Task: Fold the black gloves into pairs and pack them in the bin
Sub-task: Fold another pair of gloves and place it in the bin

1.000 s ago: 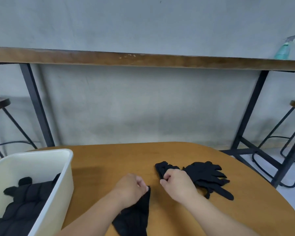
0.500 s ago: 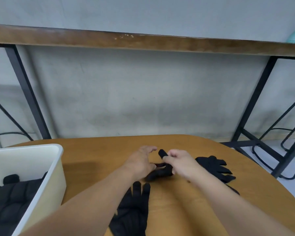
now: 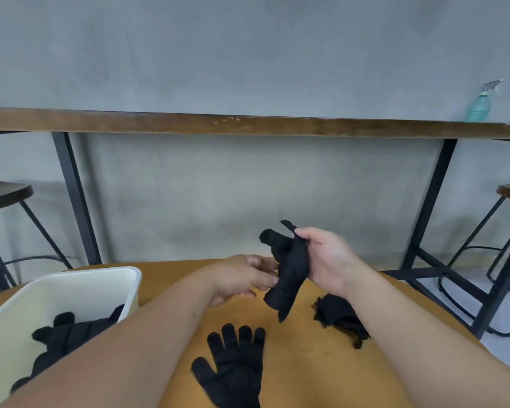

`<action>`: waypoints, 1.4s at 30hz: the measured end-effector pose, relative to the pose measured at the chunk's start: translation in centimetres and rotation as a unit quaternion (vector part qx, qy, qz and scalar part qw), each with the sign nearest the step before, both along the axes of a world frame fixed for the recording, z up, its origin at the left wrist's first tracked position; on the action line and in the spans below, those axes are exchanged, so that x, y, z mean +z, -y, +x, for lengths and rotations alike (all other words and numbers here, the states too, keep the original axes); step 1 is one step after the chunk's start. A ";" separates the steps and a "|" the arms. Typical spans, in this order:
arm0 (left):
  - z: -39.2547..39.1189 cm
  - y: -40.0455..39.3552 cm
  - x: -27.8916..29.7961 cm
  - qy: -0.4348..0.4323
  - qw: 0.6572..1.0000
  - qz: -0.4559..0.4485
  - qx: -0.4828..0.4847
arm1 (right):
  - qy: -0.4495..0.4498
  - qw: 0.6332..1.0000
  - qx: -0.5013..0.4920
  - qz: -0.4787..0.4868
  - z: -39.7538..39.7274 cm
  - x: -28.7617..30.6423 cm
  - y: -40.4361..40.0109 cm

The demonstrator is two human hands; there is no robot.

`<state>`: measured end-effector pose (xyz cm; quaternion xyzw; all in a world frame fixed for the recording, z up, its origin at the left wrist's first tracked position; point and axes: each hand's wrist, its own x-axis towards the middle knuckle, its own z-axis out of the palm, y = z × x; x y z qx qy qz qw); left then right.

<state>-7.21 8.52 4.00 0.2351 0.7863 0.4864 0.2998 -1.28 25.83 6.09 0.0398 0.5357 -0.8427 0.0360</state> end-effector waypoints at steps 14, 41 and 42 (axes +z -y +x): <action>6.1 1.4 -2.3 0.191 0.957 0.183 0.117 | 0.099 0.980 -0.171 -0.034 0.0 -0.5 2.3; 4.0 8.8 6.2 -0.025 0.986 0.074 0.149 | -0.060 0.837 -0.028 0.543 4.2 3.9 6.2; 4.2 8.7 6.1 -0.046 0.988 0.054 0.136 | -0.058 0.841 -0.026 0.537 4.1 3.8 6.2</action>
